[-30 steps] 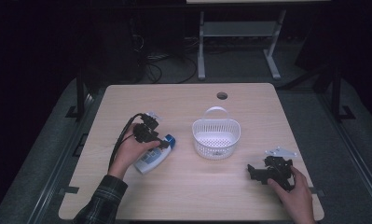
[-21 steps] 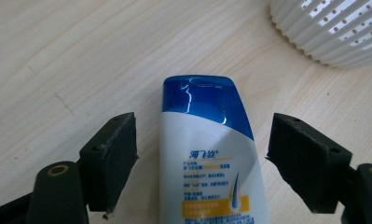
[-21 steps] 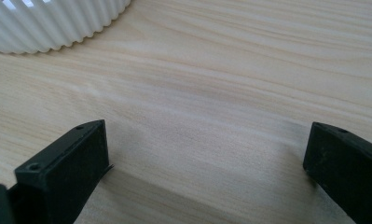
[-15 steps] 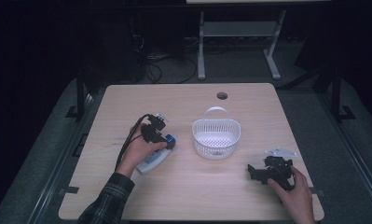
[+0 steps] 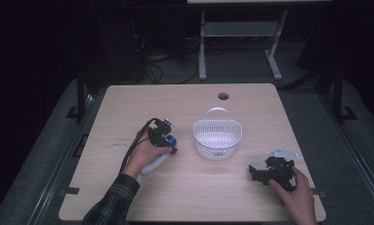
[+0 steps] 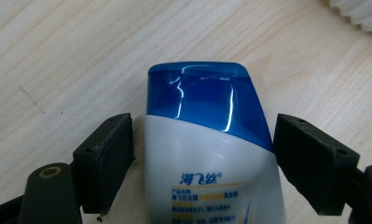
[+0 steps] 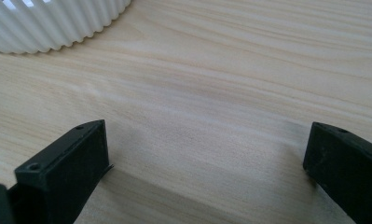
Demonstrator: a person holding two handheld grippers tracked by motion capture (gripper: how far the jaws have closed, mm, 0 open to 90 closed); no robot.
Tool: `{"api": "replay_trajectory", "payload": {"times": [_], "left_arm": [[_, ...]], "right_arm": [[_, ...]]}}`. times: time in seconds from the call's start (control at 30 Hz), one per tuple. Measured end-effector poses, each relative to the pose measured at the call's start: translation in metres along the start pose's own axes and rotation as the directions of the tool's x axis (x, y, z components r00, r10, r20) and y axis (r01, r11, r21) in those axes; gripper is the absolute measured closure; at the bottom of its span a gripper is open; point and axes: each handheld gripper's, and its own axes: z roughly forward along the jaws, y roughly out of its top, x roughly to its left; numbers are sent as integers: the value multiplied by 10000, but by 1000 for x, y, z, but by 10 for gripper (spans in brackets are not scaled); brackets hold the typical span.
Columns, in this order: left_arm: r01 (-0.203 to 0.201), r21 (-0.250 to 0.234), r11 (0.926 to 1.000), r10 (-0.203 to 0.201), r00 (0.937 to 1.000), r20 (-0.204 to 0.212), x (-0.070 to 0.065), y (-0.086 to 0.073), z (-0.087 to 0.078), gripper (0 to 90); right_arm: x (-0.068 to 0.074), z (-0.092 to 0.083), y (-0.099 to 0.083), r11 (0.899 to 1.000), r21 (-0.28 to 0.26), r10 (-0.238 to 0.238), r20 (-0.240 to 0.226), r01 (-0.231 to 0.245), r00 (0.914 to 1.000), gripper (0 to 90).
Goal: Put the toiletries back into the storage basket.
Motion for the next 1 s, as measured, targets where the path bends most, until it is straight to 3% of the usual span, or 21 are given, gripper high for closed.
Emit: {"api": "replay_trajectory", "payload": {"times": [0.3, 0.6, 1.0], "left_arm": [[-91, 133, 9999, 94, 9996, -267, -2, 1, 1, 191], [-98, 40, 9999, 99, 9995, -299, -2, 1, -2, 326], [-98, -10, 10000, 98, 9997, -239, -4, 1, -3, 350]], "right_arm": [[0, 0, 0, 10000, 0, -2, -2, 2, 10000, 0], [0, 0, 0, 10000, 1, -3, -3, 3, 10000, 0], [0, 0, 0, 10000, 0, -3, -5, 3, 10000, 0]]}}
